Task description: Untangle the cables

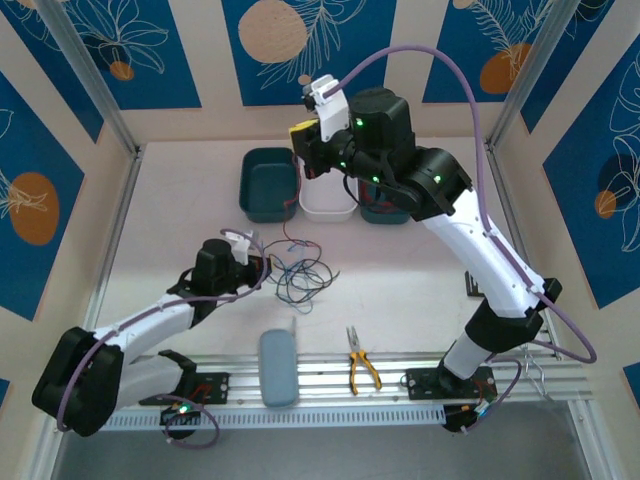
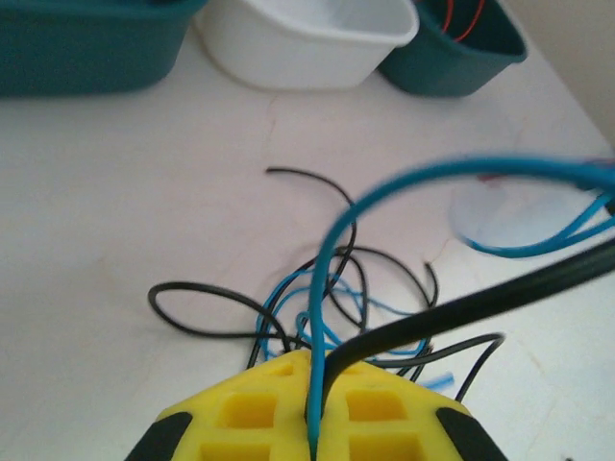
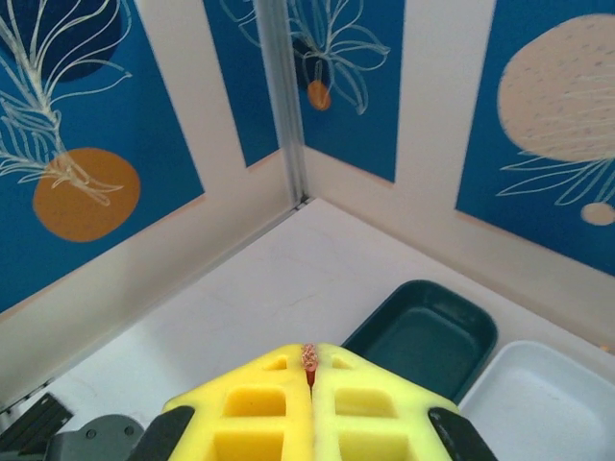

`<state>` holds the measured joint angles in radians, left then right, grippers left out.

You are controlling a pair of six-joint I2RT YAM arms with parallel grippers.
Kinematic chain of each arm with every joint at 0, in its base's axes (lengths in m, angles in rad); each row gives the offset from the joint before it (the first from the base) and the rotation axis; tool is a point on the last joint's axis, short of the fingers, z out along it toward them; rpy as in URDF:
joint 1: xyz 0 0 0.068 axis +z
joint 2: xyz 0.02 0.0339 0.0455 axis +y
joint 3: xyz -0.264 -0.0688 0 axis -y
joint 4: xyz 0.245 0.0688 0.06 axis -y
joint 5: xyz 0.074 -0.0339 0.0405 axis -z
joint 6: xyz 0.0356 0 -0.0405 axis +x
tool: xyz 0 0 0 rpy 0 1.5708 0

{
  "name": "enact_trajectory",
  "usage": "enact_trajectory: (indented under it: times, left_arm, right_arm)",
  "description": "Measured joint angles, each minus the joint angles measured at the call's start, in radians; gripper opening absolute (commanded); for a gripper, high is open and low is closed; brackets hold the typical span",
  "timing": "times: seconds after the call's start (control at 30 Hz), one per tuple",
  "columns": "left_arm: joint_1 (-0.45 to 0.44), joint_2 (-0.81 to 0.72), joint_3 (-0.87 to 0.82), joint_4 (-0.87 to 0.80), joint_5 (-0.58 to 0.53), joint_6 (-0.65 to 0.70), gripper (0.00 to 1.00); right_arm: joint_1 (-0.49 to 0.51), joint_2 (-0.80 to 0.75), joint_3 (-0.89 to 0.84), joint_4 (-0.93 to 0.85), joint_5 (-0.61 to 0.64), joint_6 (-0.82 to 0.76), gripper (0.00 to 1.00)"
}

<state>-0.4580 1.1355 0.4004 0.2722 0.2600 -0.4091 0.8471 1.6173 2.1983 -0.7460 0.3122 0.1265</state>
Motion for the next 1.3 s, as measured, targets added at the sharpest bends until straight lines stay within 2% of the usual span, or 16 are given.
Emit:
enact_trajectory:
  times: [0.27, 0.4, 0.47, 0.5, 0.57, 0.67, 0.73, 0.87, 1.17, 1.3]
  left_arm:
    - [0.0, 0.043, -0.006, -0.012, -0.019, 0.0, 0.02]
    - [0.0, 0.076, -0.005, -0.019, -0.021, 0.0, 0.1]
    - [0.0, 0.093, 0.0, -0.026, -0.02, 0.0, 0.19]
    - [0.0, 0.101, 0.003, -0.027, -0.017, -0.002, 0.28]
    - [0.0, 0.108, 0.011, -0.03, -0.008, -0.001, 0.38]
    - [0.0, 0.109, 0.03, -0.04, 0.004, -0.001, 0.56]
    - [0.0, 0.101, 0.045, -0.056, 0.009, -0.002, 0.65]
    - [0.0, 0.054, 0.07, -0.113, 0.01, 0.006, 0.74]
    - [0.0, -0.062, 0.144, -0.259, -0.014, 0.019, 0.83]
    - [0.0, -0.077, 0.161, -0.296, -0.03, 0.023, 0.97]
  right_arm:
    - [-0.015, -0.076, -0.003, 0.027, 0.076, -0.026, 0.0]
    - [-0.043, -0.124, -0.024, 0.036, 0.102, -0.025, 0.0]
    - [-0.066, -0.143, -0.036, 0.036, 0.109, -0.021, 0.0]
    - [-0.082, -0.149, -0.041, 0.035, 0.109, -0.017, 0.0]
    - [-0.123, -0.155, -0.045, 0.033, 0.103, 0.0, 0.0]
    - [-0.212, -0.155, -0.05, 0.019, 0.074, 0.039, 0.0]
    - [-0.282, -0.153, -0.053, 0.006, 0.05, 0.066, 0.0]
    - [-0.393, -0.137, -0.051, -0.006, 0.01, 0.098, 0.0]
    - [-0.539, 0.013, 0.042, -0.039, -0.039, 0.111, 0.0]
    - [-0.577, 0.094, 0.117, -0.063, -0.05, 0.103, 0.0]
